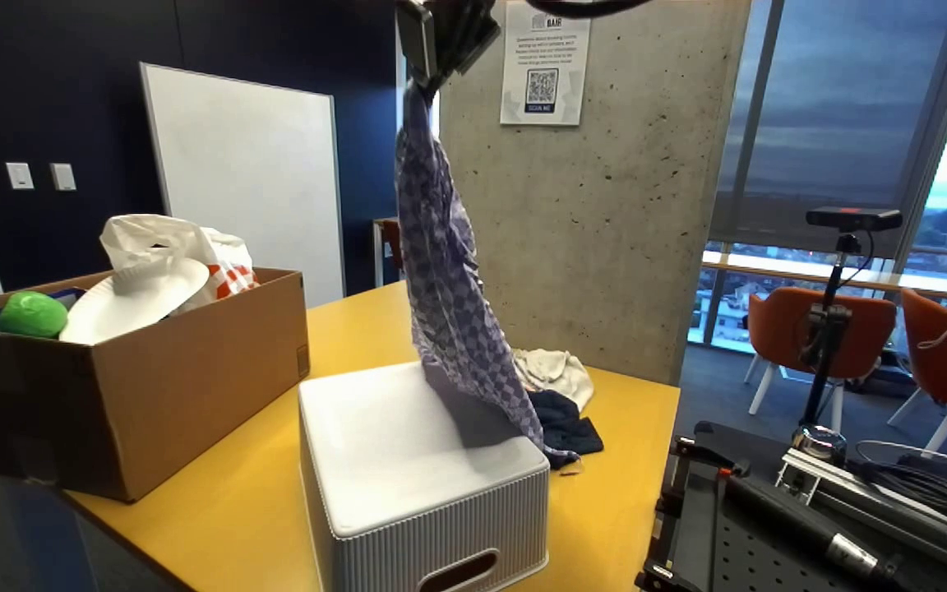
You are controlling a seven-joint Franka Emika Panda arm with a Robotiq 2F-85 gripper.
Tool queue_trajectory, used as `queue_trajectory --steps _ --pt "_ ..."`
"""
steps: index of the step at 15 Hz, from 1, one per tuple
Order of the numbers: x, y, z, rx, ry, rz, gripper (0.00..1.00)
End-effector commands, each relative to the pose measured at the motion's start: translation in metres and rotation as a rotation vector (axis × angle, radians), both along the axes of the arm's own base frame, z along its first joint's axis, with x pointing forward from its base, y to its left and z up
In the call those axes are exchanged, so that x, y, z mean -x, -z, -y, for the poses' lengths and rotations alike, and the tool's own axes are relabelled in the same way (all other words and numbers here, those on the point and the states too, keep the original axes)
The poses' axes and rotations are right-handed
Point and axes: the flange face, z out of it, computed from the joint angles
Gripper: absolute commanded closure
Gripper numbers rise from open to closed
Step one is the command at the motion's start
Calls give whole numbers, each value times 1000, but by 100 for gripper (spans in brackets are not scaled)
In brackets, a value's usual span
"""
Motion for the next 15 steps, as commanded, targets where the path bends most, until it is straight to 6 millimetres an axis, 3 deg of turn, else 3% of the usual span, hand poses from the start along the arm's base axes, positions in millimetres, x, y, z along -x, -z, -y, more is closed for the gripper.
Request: queue_trajectory --steps 1,5,8,12,15 --pt "-4 -12 -14 -38 -56 5 99" --pt "-41 28 26 -41 -38 -57 99" --pt "-71 58 42 -22 -29 -106 99" --pt "-95 143 76 -28 2 -231 99" --pt "-88 192 87 -23 26 -314 99"
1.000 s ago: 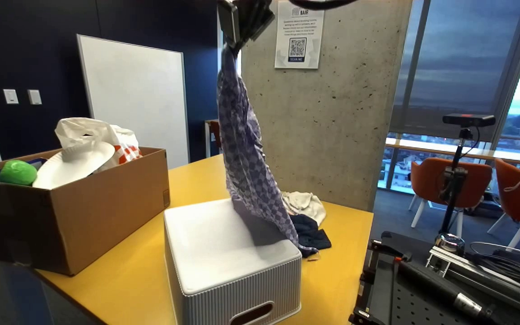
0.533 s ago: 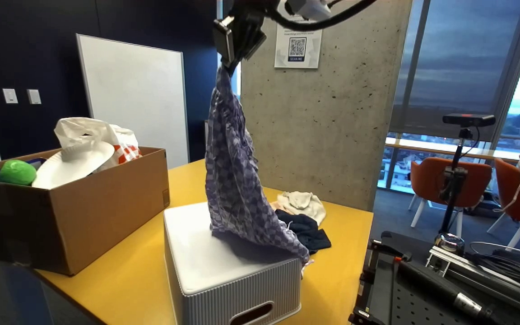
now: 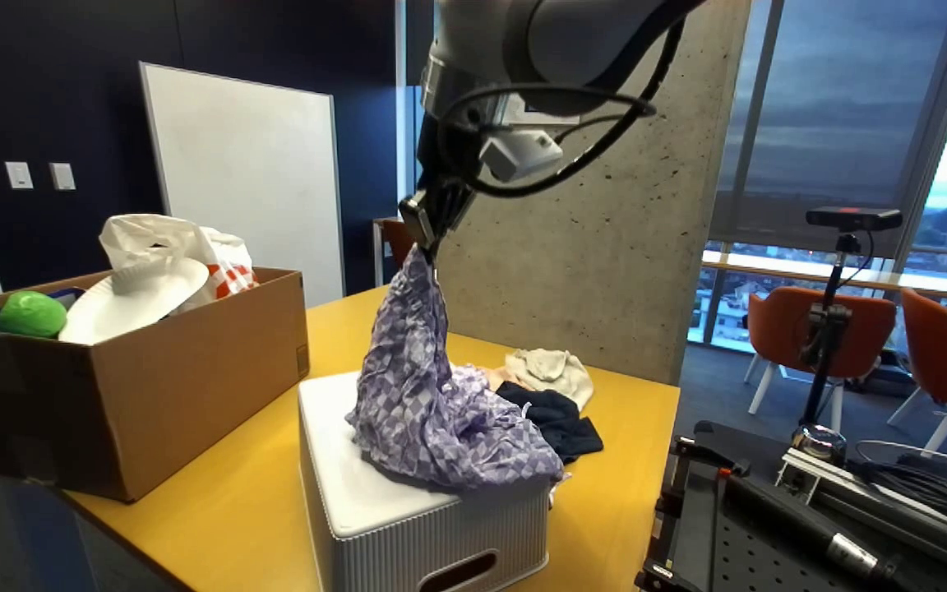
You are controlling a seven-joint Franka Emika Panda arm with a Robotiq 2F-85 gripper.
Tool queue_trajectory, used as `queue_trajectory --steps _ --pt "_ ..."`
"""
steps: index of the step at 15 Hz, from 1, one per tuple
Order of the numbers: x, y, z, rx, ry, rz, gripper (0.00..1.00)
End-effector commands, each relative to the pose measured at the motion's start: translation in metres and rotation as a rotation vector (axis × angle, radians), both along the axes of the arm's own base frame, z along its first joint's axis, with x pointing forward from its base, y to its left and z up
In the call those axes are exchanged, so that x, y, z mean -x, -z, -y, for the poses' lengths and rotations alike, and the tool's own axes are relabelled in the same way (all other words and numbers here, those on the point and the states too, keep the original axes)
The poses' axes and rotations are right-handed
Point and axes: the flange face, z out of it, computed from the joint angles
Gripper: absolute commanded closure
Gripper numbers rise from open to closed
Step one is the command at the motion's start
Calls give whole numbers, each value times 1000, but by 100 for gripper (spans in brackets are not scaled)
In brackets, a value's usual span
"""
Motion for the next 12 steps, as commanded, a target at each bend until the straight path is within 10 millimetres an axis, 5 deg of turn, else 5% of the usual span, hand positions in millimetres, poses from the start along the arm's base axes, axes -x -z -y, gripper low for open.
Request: queue_trajectory --steps 1,9,12 --pt "8 36 8 -9 4 -64 99" --pt "48 136 45 -55 81 -263 99" --pt "53 159 61 -55 102 -296 64"
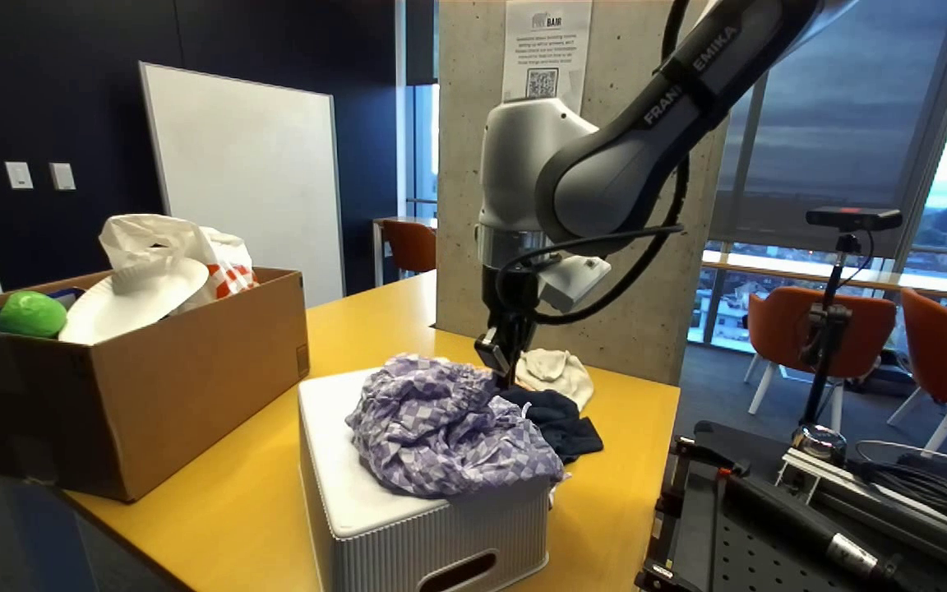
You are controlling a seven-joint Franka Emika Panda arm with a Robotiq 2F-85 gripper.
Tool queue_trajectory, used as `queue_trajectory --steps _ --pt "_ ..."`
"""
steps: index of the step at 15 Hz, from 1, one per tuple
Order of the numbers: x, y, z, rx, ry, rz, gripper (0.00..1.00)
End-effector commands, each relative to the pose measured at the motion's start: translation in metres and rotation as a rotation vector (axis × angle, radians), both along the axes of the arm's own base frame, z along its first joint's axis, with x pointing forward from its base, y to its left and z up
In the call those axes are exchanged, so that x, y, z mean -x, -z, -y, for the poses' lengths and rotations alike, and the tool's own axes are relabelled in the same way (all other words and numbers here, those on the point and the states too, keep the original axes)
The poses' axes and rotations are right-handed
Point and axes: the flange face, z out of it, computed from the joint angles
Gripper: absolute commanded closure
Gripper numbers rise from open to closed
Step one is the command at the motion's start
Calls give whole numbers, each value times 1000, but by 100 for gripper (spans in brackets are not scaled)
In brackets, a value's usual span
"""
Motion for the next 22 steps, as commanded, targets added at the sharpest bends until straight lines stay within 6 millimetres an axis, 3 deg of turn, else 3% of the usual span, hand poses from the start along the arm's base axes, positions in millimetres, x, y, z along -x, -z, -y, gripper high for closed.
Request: queue_trajectory --steps 1,3,6,9,11,13,16,19,22 --pt "-1 11 18 -23 15 -14 57" --pt "-5 -1 15 -28 19 -9 43" --pt "-17 -36 -2 -46 -1 37 21" --pt "-43 -62 -21 -78 -26 87 0" --pt "-66 -62 -29 -88 -49 106 0" --pt "-86 -54 -34 -100 -59 108 0" --pt "-106 -22 -40 -122 -71 77 0" --pt "-116 11 -49 -136 -95 42 0" --pt "-119 29 -67 -162 -123 20 0"
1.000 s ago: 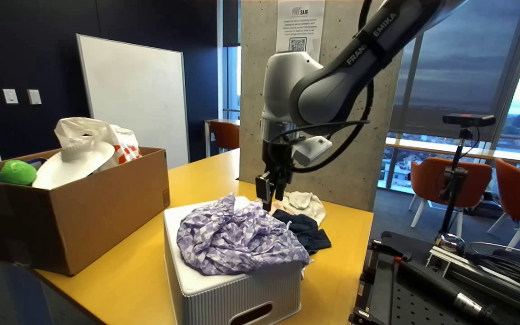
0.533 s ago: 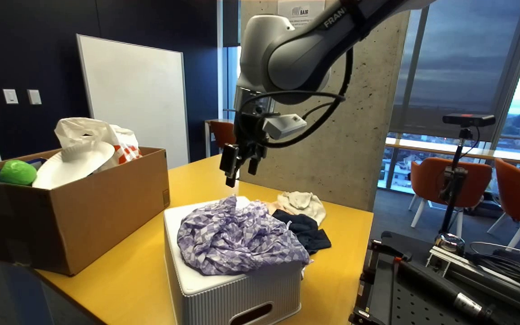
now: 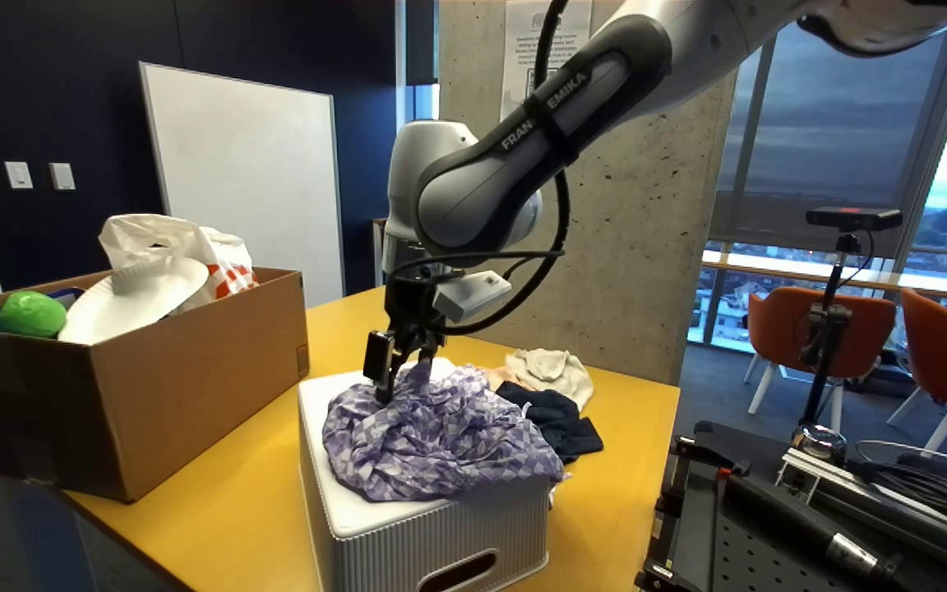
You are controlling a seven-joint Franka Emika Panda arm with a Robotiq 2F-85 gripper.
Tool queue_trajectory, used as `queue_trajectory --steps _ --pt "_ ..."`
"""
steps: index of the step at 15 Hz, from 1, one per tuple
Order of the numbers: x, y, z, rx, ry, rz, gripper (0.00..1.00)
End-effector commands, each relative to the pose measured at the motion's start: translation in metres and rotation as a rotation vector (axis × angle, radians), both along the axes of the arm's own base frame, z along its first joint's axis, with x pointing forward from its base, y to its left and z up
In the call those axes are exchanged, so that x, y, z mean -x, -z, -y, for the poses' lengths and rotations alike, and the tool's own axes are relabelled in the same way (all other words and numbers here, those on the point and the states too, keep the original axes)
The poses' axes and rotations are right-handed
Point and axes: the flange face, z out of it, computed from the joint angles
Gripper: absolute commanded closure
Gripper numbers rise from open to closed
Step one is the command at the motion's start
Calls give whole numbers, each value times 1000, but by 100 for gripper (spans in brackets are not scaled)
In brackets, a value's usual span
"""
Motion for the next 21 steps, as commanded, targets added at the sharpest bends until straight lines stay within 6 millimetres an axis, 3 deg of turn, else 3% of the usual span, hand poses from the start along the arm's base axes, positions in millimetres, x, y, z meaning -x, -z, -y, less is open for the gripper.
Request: queue_trajectory --steps 1,7,8,9,15,18,21 --pt "-7 12 -22 -49 -40 -38 0" --pt "13 35 -22 -81 -43 -91 0" --pt "17 35 -21 -81 -40 -92 7" --pt "20 35 -20 -83 -39 -96 26" --pt "34 23 -18 -89 -30 -90 73" --pt "41 2 -15 -80 -26 -68 84" --pt "44 -33 -10 -60 -19 -30 100"
